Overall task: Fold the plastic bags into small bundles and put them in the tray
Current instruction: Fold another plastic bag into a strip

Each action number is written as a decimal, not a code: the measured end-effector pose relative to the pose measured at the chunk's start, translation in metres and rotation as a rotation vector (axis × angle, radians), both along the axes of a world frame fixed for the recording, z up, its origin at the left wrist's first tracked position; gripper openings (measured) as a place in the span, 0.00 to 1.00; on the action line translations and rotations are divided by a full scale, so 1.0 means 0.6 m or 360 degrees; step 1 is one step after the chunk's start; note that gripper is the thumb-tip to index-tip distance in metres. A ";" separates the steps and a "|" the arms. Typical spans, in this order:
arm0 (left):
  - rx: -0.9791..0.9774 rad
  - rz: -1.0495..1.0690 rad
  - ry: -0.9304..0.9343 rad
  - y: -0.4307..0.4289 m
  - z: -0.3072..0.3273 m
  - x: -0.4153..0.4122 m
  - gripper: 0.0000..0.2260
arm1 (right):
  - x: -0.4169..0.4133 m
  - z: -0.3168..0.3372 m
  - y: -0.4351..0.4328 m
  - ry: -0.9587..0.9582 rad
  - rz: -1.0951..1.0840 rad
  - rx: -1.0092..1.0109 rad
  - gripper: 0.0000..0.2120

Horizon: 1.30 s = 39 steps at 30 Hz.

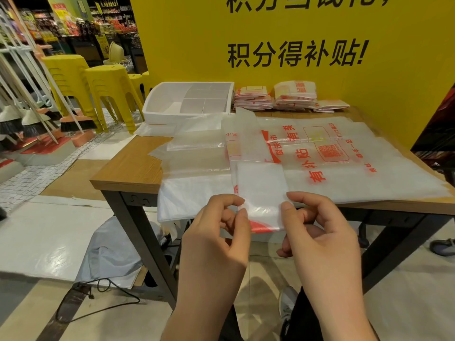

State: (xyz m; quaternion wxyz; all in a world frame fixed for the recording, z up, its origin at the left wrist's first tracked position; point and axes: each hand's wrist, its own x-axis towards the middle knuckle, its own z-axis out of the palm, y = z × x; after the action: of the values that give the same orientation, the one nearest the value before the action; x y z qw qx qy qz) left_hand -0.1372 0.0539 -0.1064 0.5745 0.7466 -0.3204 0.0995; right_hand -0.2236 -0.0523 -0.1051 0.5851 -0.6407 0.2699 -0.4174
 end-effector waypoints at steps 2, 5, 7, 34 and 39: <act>0.0006 0.0008 0.0030 0.001 -0.001 0.002 0.09 | 0.000 0.000 0.000 0.0003 0.0008 -0.0009 0.09; -0.0022 -0.0023 0.0176 0.002 -0.002 0.000 0.11 | -0.001 0.000 0.001 0.0004 0.0039 -0.0011 0.10; -0.0030 -0.0048 0.0243 0.004 0.002 -0.004 0.11 | -0.001 -0.001 0.001 -0.0009 0.0057 0.0010 0.10; 0.1454 -0.0436 -0.0717 -0.017 0.040 0.113 0.35 | -0.033 0.077 -0.083 0.1040 0.0269 -0.1497 0.24; 0.1481 -0.0456 -0.0823 -0.015 0.040 0.121 0.39 | 0.018 0.100 -0.131 0.1281 0.0799 -0.1884 0.40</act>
State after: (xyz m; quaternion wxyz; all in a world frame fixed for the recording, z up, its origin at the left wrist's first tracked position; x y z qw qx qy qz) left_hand -0.0644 0.0447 -0.0823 0.0942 0.8220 -0.5596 0.0483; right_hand -0.2130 -0.1311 -0.0448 0.0772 -0.9930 0.0395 -0.0806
